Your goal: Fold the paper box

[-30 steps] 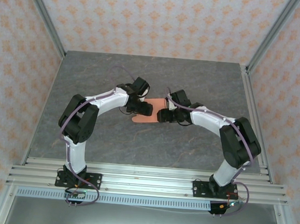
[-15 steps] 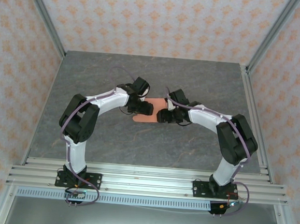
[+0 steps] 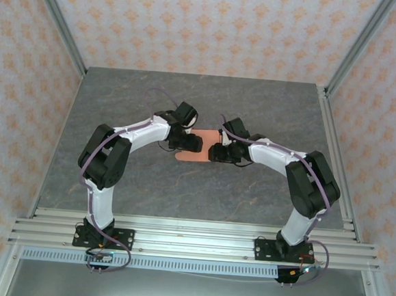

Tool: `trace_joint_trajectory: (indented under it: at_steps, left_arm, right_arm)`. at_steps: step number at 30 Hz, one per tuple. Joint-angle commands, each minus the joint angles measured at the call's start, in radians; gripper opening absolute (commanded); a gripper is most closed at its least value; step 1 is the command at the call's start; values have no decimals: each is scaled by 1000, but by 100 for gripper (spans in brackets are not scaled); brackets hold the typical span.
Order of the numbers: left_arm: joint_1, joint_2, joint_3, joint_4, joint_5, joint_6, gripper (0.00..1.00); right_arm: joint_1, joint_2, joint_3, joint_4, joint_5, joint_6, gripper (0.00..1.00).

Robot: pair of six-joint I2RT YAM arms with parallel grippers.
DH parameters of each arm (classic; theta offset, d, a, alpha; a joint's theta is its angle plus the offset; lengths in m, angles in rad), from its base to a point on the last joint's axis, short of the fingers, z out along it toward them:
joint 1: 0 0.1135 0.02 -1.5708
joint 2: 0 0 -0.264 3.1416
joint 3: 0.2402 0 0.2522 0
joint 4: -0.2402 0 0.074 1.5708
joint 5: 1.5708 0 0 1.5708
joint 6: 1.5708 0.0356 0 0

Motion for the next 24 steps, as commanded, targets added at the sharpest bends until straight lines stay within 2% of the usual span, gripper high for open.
trace_joint_trajectory:
  at_steps: [1, 8, 15, 19, 24]
  left_arm:
    - [-1, 49, -7, -9, 2, -15, 71]
    - [-1, 36, -5, -15, 13, -14, 73]
    - [-1, -70, -30, -52, -25, 5, 90]
    - [-2, -119, -45, -74, -46, 21, 94]
    - [-1, -109, -42, -88, -65, 35, 94]
  right_arm:
    - [11, -5, -17, -15, -12, 13, 44]
    - [11, 16, -17, -14, 14, 25, 43]
    - [11, 6, -16, -25, 46, 27, 45]
    - [11, -4, -12, -29, 55, 25, 47]
    - [11, -16, 4, -57, 101, 18, 49]
